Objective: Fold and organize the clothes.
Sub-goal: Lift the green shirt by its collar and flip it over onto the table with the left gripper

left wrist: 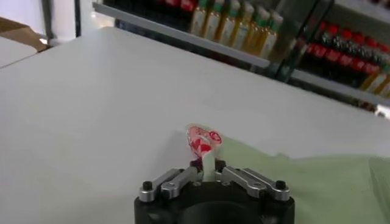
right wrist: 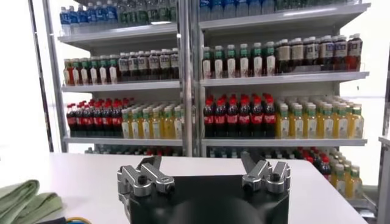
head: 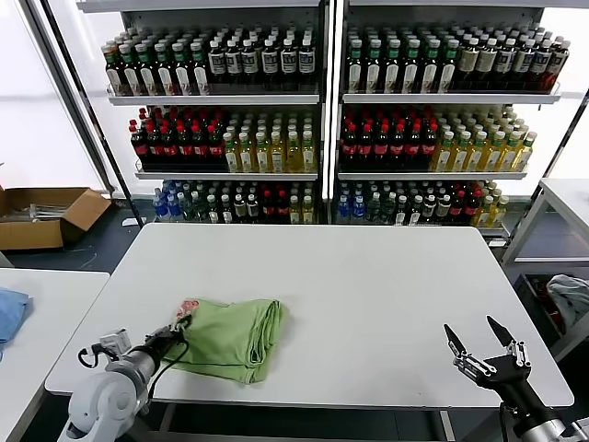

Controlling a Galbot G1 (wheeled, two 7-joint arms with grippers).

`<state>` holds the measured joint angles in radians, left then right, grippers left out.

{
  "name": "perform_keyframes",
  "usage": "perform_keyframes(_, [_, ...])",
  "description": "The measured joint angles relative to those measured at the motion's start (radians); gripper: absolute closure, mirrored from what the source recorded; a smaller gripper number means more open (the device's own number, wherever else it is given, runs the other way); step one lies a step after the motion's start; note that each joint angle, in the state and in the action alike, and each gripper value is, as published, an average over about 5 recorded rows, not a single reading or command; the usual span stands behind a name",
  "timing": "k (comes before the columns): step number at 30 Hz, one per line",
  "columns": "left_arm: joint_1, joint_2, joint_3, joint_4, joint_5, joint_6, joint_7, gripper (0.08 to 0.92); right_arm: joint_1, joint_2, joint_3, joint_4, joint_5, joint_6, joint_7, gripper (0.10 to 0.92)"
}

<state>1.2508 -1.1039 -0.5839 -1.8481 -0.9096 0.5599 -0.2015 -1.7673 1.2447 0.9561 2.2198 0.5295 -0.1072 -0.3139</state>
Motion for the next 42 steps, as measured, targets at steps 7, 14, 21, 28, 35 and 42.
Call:
perform_keyframes(7, [-0.004,0.027,-0.173,0.004,-0.099,-0.002,-0.057,0.861,0.009,0.0,-0.017,0.001,0.0,0.0,-0.001,0.203])
perform_keyframes(14, [-0.012,0.12,-0.331,0.071,-0.129,0.002,-0.073,0.861,0.019,0.007,-0.029,0.001,0.002,0.005,-0.006,0.203])
perform_keyframes(21, [-0.047,0.171,-0.378,0.067,-0.084,0.012,-0.091,0.861,0.011,0.019,-0.021,0.001,0.012,0.017,-0.015,0.203])
perform_keyframes(28, [-0.056,0.131,-0.341,-0.021,0.009,0.017,-0.121,0.861,0.007,0.018,0.011,0.005,0.036,0.015,-0.015,0.203])
perform_keyframes(35, [-0.061,0.024,-0.232,-0.137,0.086,0.019,-0.177,0.861,-0.011,0.033,0.038,0.031,0.038,0.002,-0.006,0.203])
perform_keyframes(42, [-0.079,-0.1,-0.005,-0.203,0.163,0.019,-0.254,0.861,-0.031,0.063,0.039,0.064,0.017,-0.01,0.002,0.203])
